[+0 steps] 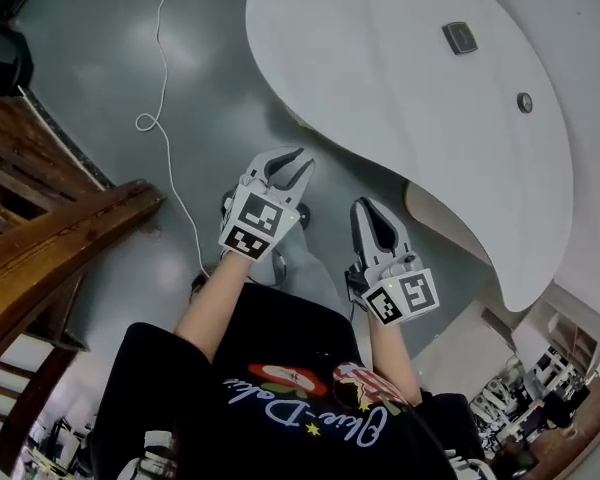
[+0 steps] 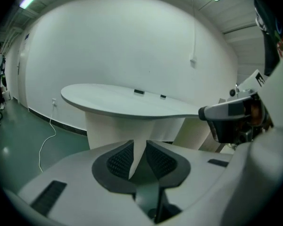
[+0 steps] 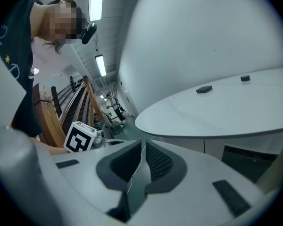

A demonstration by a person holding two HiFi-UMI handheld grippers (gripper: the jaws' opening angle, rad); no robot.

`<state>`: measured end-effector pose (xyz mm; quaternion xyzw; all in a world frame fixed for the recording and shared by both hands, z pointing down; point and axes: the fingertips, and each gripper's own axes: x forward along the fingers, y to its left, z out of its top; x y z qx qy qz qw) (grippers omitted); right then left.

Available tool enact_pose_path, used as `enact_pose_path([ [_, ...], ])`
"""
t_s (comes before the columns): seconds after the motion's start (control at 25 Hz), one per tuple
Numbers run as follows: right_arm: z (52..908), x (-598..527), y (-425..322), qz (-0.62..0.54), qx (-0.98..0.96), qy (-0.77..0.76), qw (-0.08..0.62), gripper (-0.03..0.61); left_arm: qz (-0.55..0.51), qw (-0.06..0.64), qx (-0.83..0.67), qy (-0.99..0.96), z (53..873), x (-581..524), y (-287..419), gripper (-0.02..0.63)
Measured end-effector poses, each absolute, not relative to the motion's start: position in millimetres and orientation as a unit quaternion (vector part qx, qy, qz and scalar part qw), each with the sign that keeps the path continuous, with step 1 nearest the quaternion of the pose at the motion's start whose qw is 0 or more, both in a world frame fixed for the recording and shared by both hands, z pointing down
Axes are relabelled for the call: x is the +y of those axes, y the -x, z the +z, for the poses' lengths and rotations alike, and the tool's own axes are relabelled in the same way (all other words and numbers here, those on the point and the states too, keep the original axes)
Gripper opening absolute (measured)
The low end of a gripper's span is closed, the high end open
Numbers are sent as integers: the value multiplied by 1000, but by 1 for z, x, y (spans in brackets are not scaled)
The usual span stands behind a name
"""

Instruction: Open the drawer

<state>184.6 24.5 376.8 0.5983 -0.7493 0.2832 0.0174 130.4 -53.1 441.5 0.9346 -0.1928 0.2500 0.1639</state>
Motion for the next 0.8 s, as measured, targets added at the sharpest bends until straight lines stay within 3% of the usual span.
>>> enact_pose_path([
  [0.28,417,2,-174,304,-741,-598,41,49,264,196,-207,-921,505,-81,-134,77],
  [0.8,469,-20,-178,304,-723,-617,62,23,268,210,-202,-918,573,-108,-167,120],
])
